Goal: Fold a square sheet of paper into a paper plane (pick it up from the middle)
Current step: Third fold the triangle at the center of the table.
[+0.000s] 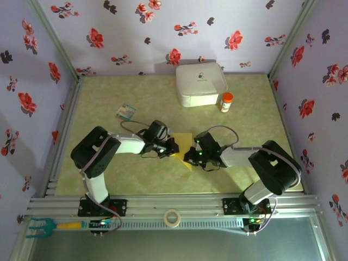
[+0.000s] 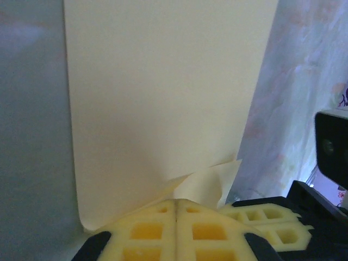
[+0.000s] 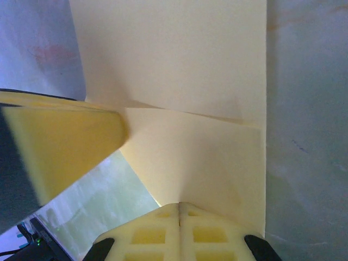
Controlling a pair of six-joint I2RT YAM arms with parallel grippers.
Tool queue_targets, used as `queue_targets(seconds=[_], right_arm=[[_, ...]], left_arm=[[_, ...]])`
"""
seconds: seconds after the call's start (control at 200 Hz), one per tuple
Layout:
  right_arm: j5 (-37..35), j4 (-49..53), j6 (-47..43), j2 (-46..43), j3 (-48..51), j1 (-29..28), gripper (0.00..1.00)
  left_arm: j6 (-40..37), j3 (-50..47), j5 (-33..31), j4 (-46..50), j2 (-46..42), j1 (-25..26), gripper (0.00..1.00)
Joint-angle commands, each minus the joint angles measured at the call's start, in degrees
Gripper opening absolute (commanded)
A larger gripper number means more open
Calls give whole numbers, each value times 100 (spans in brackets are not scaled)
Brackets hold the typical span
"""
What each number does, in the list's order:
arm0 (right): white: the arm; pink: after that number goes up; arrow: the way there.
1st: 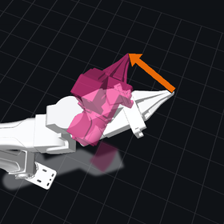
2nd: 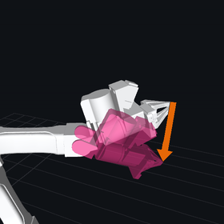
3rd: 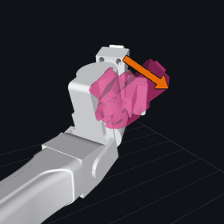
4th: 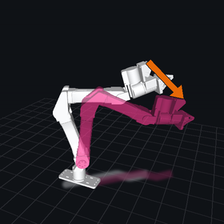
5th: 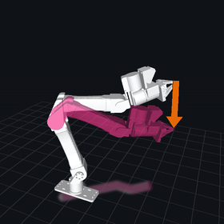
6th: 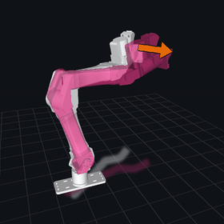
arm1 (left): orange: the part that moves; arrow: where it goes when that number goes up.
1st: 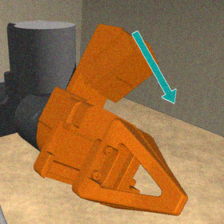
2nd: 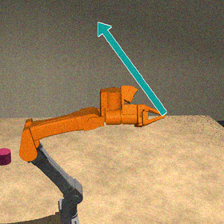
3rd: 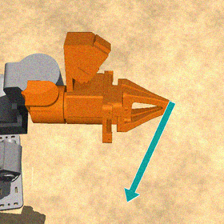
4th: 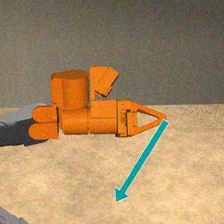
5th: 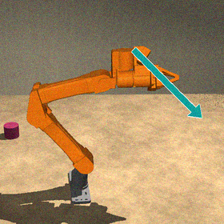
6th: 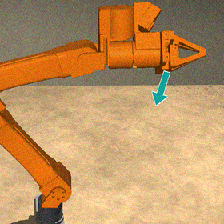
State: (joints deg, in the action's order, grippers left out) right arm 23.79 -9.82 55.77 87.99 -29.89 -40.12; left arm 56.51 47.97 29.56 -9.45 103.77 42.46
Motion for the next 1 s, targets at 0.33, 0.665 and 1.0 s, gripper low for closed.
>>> queue_targets(seconds=[0.33,0.665,1.0], right_arm=[[-338,393,63,39,252,30,0],[-355,446,-4,4,308,30,0],[-294,358,-3,97,274,31,0]], left_arm=[[-7,318,-90,478,326,249,0],[-184,73,-292,664,249,-438,0],[-507,-7,-240,755,91,-892,0]])
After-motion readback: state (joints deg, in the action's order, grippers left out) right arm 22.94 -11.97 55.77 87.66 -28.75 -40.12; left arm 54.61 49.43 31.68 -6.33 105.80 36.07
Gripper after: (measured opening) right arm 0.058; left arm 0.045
